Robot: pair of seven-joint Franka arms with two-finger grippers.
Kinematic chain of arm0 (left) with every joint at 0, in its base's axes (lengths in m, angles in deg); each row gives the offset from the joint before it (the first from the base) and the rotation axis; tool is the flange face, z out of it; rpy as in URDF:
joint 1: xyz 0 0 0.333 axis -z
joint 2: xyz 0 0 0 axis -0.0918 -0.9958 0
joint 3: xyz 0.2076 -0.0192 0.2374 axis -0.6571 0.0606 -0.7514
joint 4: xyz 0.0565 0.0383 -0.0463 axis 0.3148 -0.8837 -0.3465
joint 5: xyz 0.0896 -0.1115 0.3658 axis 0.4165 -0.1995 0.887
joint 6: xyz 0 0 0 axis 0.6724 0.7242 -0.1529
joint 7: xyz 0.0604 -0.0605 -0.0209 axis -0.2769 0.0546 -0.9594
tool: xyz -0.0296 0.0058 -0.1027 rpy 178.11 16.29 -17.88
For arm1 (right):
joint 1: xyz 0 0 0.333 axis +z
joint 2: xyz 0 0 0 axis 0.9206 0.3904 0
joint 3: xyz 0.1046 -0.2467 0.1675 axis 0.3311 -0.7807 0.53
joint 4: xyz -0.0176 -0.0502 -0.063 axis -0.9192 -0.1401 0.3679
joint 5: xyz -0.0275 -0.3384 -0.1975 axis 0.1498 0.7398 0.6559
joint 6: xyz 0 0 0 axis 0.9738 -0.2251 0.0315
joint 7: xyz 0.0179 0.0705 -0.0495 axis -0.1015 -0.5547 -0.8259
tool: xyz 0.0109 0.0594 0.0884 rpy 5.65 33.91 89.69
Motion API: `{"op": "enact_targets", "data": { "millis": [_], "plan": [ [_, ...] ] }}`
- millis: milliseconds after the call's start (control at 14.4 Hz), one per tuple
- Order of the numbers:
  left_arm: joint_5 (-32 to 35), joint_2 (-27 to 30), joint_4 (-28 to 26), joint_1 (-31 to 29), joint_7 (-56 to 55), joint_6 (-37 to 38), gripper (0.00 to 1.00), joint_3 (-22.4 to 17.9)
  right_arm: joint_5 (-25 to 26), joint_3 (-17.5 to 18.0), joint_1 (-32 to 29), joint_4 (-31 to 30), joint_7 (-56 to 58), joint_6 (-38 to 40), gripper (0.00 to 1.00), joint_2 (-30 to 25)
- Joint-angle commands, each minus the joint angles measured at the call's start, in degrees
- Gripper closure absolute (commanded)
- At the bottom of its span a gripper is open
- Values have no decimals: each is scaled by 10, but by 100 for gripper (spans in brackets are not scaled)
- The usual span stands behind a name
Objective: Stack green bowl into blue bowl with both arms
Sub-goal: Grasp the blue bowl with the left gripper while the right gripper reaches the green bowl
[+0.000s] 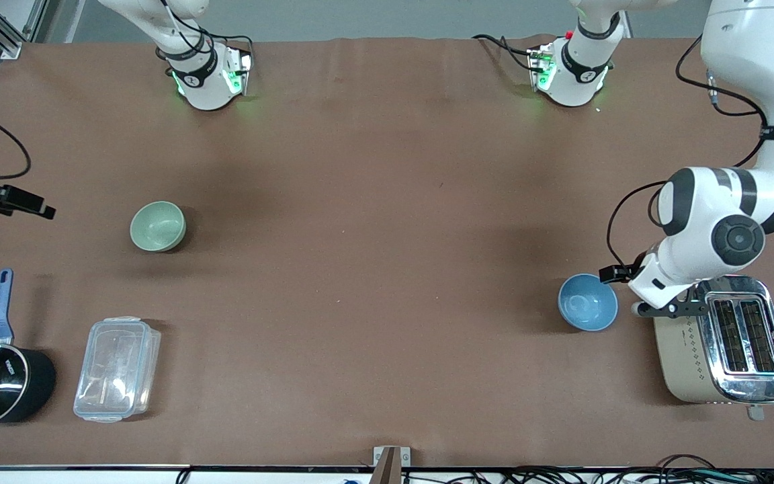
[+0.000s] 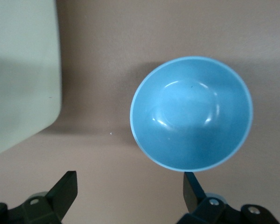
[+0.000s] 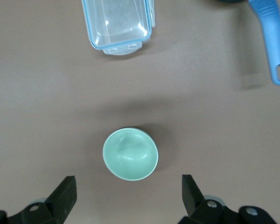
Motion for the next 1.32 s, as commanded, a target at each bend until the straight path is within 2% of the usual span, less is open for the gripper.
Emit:
{"op": "enact_targets", "data": {
  "millis": [0,209,418,487,627,835,905,975,1114,1253],
  "plan": [
    [11,-37,6,-11,0,-41,0,4,-26,8,-31,-99,61,-77,1,-14],
    [9,-68,16,-19,-3,-68,4,4,-80,7,-47,-163,160,-152,1,1],
    [4,-85,24,-19,-5,-84,23,5,-128,7,-59,-167,220,-164,1,63],
    [4,-89,25,-18,-5,-86,31,5,-157,7,-59,-167,250,-178,1,85],
    [4,-90,25,-16,-5,-86,56,5,-202,7,-59,-167,294,-200,1,125],
    [4,-89,26,-12,-10,-86,92,6,-236,8,-54,-168,319,-211,2,151],
    [4,-89,27,-11,-10,-86,100,7,-236,8,-53,-169,320,-213,3,153],
    [4,-89,30,-12,-7,-85,100,7,-238,8,-55,-172,336,-216,4,163],
    [4,-86,39,-11,-4,-84,100,8,-257,11,-52,-196,388,-273,14,177],
    [4,-82,43,-10,-9,-80,100,20,-269,11,-45,-204,399,-281,31,175]
  ]
}}
